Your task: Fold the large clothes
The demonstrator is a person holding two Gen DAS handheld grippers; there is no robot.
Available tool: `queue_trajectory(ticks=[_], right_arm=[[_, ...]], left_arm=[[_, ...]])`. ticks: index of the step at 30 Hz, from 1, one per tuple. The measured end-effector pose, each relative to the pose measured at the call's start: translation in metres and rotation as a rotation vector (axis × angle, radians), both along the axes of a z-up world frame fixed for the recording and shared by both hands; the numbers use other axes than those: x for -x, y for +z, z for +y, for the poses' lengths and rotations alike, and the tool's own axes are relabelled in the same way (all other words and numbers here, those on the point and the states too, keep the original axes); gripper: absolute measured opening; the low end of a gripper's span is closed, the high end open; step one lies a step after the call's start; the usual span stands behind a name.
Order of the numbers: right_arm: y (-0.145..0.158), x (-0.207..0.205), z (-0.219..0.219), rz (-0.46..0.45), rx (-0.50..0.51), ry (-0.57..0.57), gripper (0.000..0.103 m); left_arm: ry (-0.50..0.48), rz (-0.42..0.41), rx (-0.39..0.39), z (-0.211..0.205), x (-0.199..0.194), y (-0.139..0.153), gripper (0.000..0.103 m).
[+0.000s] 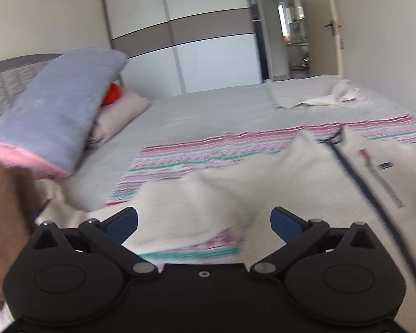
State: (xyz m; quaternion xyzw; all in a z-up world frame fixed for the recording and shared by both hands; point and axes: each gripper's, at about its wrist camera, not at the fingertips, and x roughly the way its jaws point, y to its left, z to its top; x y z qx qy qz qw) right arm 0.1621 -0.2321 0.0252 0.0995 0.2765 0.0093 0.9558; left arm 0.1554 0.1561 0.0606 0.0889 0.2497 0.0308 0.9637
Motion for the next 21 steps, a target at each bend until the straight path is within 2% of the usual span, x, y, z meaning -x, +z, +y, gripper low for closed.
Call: queue_trajectory(ticks=[3, 7, 11, 14, 16, 17, 19, 21], right_arm=[[-0.025, -0.014, 0.012, 0.018, -0.002, 0.024, 0.103], [-0.053, -0.033, 0.015, 0.114, 0.037, -0.034, 0.103], [-0.069, -0.041, 0.008, 0.157, 0.016, -0.062, 0.103], [-0.076, -0.046, 0.005, 0.168, 0.021, -0.081, 0.103], [-0.080, -0.050, 0.005, 0.176, 0.030, -0.085, 0.103], [-0.082, -0.053, 0.005, 0.182, 0.036, -0.085, 0.103], [-0.086, -0.058, 0.008, 0.195, 0.052, -0.081, 0.103], [-0.090, -0.063, 0.012, 0.202, 0.075, -0.078, 0.103]], left_arm=[[0.117, 0.015, -0.002, 0.051, -0.006, -0.012, 0.103], [0.264, 0.030, 0.058, 0.117, -0.016, -0.030, 0.103], [0.404, 0.001, 0.087, 0.167, -0.036, -0.049, 0.102], [0.422, -0.040, 0.120, 0.190, -0.052, -0.058, 0.100], [0.441, -0.020, 0.170, 0.203, -0.068, -0.066, 0.100], [0.464, -0.009, 0.189, 0.208, -0.077, -0.070, 0.094], [0.507, -0.005, 0.213, 0.215, -0.093, -0.078, 0.092], [0.535, -0.031, 0.203, 0.215, -0.106, -0.083, 0.089]])
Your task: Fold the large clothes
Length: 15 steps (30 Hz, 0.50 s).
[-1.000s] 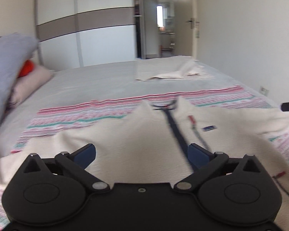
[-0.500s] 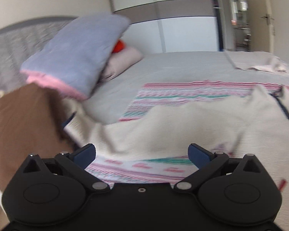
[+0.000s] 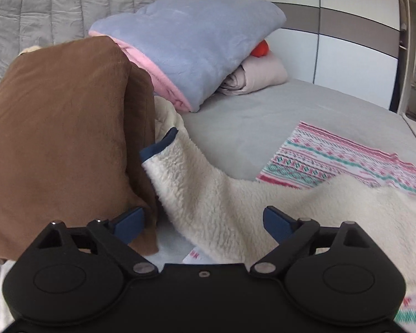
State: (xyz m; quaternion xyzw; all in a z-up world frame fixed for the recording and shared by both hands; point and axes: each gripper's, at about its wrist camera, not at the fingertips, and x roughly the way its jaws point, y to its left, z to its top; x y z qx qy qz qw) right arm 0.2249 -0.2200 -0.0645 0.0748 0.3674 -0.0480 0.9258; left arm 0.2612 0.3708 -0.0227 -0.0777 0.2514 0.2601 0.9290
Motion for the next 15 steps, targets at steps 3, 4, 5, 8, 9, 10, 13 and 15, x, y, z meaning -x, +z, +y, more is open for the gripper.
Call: queue_trajectory(ticks=[3, 4, 5, 8, 9, 10, 13, 15], right_arm=[[-0.003, -0.005, 0.008, 0.000, 0.050, 0.019, 0.103], [-0.003, -0.006, 0.010, -0.002, 0.061, 0.026, 0.103], [-0.003, -0.007, 0.012, -0.002, 0.070, 0.033, 0.103], [-0.002, -0.008, 0.013, -0.006, 0.066, 0.035, 0.103], [-0.002, -0.008, 0.013, -0.006, 0.063, 0.033, 0.103], [-0.001, -0.008, 0.012, -0.006, 0.062, 0.033, 0.103], [0.000, -0.009, 0.013, -0.009, 0.060, 0.040, 0.103], [0.006, -0.009, 0.020, -0.024, 0.041, 0.053, 0.103]], left_arm=[[0.095, 0.024, -0.091, -0.002, -0.022, -0.009, 0.055], [0.134, 0.044, -0.109, -0.002, -0.029, -0.012, 0.043], [0.171, 0.056, -0.129, -0.002, -0.034, -0.015, 0.029], [0.224, 0.010, -0.194, -0.005, -0.036, -0.008, 0.008], [0.223, -0.053, -0.217, -0.010, -0.031, -0.001, 0.008], [0.223, -0.127, -0.246, -0.016, -0.022, 0.008, 0.007], [0.267, -0.352, -0.310, -0.025, 0.007, 0.034, 0.007], [0.285, -0.357, -0.332, -0.018, 0.006, 0.040, 0.007]])
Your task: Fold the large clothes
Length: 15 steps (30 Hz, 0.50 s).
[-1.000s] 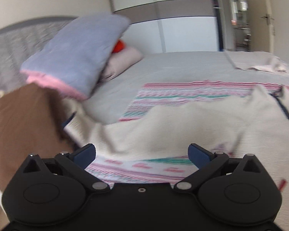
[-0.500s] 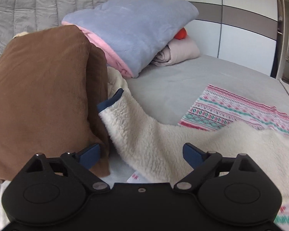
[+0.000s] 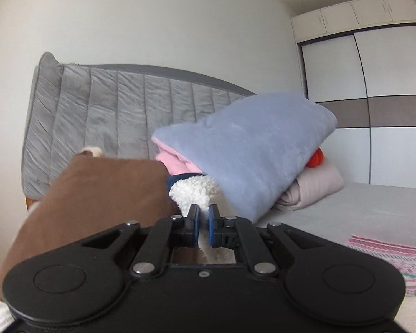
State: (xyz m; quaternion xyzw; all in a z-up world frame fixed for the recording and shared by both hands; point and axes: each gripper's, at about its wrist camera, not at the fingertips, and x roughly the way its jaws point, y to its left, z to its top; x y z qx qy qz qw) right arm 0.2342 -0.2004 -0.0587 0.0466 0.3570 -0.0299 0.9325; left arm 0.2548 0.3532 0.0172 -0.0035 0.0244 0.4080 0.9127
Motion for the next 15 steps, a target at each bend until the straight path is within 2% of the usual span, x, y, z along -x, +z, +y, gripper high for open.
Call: queue_trajectory(ticks=[3, 6, 8, 10, 11, 12, 13, 14, 15], right_arm=[[0.016, -0.002, 0.025, -0.022, -0.078, 0.065, 0.103], [0.029, -0.003, 0.078, -0.045, -0.115, 0.240, 0.101], [0.031, -0.009, 0.123, -0.060, -0.111, 0.369, 0.092], [0.030, -0.019, 0.163, -0.073, -0.128, 0.481, 0.071], [0.028, -0.026, 0.180, -0.084, -0.135, 0.532, 0.065], [0.026, -0.033, 0.196, -0.098, -0.142, 0.562, 0.051], [0.024, -0.041, 0.209, -0.101, -0.150, 0.581, 0.045], [0.022, -0.049, 0.218, -0.102, -0.162, 0.591, 0.042], [0.020, -0.058, 0.226, -0.106, -0.179, 0.591, 0.037]], left_arm=[[-0.003, 0.017, 0.001, 0.013, -0.003, 0.004, 0.007], [-0.011, 0.004, 0.004, 0.019, -0.008, 0.013, 0.007], [-0.012, -0.027, 0.034, 0.025, -0.014, 0.024, 0.007], [-0.019, -0.051, 0.040, 0.027, -0.021, 0.038, 0.007], [-0.027, -0.058, 0.033, 0.028, -0.026, 0.043, 0.007], [-0.035, -0.063, 0.017, 0.027, -0.030, 0.049, 0.007], [-0.040, -0.066, -0.001, 0.027, -0.032, 0.054, 0.006], [-0.039, -0.070, -0.020, 0.027, -0.034, 0.059, 0.000], [-0.032, -0.077, -0.040, 0.027, -0.035, 0.063, 0.000]])
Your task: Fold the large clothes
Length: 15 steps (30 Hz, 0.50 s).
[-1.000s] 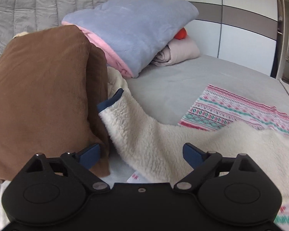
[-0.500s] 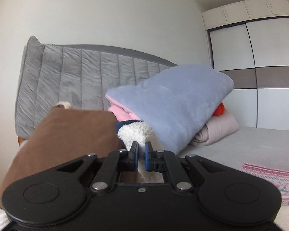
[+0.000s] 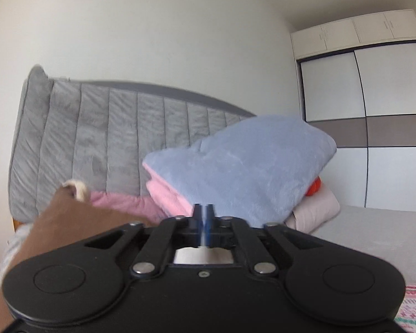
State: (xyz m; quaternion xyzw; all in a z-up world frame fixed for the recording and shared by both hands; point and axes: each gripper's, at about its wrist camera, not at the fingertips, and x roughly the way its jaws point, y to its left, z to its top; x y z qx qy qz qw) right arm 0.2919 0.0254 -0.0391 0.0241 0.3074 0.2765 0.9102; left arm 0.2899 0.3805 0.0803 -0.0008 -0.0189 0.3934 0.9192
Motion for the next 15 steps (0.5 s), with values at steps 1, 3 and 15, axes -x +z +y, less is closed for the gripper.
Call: queue_trajectory(ticks=[1, 3, 15], right_arm=[[-0.002, -0.006, 0.006, 0.001, -0.017, -0.002, 0.037], [-0.008, -0.023, 0.014, 0.011, -0.065, -0.022, 0.037], [-0.025, -0.041, 0.000, 0.136, -0.124, 0.004, 0.041]], left_arm=[[-0.006, -0.009, -0.003, 0.002, 0.000, 0.004, 0.000], [-0.028, -0.009, 0.008, 0.007, 0.000, 0.012, 0.000], [-0.260, 0.450, 0.541, 0.022, 0.023, -0.021, 0.089]])
